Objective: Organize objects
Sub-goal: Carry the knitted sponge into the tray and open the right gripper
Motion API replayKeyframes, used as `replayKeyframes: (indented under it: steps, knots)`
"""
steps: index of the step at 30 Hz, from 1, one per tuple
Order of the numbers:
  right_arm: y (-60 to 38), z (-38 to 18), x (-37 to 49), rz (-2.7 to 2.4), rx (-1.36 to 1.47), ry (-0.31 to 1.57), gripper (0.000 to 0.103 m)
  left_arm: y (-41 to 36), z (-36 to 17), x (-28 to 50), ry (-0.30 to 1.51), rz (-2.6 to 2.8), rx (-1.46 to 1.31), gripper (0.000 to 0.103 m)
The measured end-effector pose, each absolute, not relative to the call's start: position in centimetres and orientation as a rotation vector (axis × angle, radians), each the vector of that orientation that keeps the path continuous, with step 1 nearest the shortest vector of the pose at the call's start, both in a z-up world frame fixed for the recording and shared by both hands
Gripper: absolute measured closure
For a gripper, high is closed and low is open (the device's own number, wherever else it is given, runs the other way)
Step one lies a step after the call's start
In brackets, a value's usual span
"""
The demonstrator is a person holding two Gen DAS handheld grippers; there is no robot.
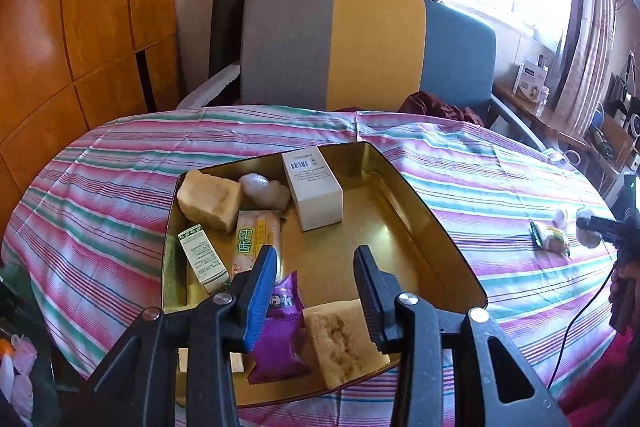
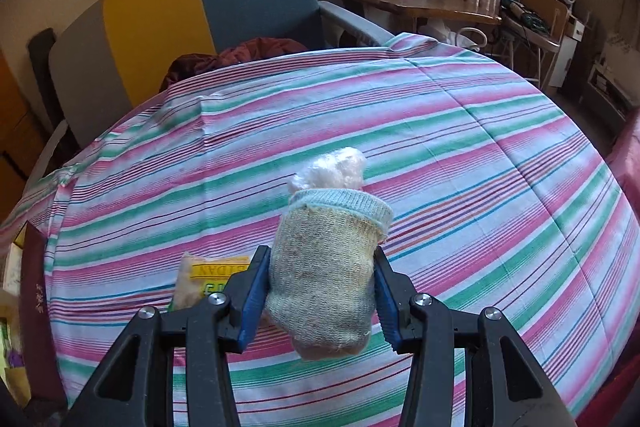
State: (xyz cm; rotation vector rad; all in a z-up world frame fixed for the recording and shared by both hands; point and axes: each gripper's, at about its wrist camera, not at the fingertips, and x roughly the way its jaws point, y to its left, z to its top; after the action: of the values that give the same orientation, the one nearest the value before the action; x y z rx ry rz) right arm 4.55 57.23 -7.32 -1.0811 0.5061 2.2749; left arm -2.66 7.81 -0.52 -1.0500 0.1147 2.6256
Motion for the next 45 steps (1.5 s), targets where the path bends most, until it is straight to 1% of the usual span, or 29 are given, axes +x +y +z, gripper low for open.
replayKeyframes:
  steps: [8,15,20,29,40,43,44,45]
  knots:
    - [52.1,-4.1,3.0,2.444,-1.109,0.455,0.054,7.4,-1.1,-2.9,0.091,2.624,-1.076,0.063]
    - [42.0,-1.8,-0.9,2.705,-1.188,0.356,0.054,7.1,-1.4,-2.8,0.085,2.619,-1.087,0.063]
    - [34.6,-1.2,-3.7,2.857,-1.269,0.273,0.054,6.7,-1.7,-2.9,0.083,2.617,-1.097,0.063]
    - [25.9,-2.3,-8.6,2.949,-1.409,0.072,0.054,5.2,-2.4,-3.4,0.057,2.623,-1.133,0.063]
    - [22.1,-5.5,-12.8,2.859,-1.516,-0.173,0.054,3.6,-3.6,-4.3,0.011,2.628,-1.178,0.063]
    - [21.9,-6.2,-13.8,2.827,-1.521,-0.212,0.051,3.4,-3.8,-4.4,0.004,2.628,-1.189,0.063]
    - [21.8,-6.3,-14.0,2.823,-1.514,-0.221,0.049,3.3,-3.9,-4.5,0.002,2.629,-1.193,0.063]
    - [21.8,-6.5,-14.3,2.815,-1.507,-0.228,0.048,3.2,-4.0,-4.6,0.000,2.631,-1.196,0.063]
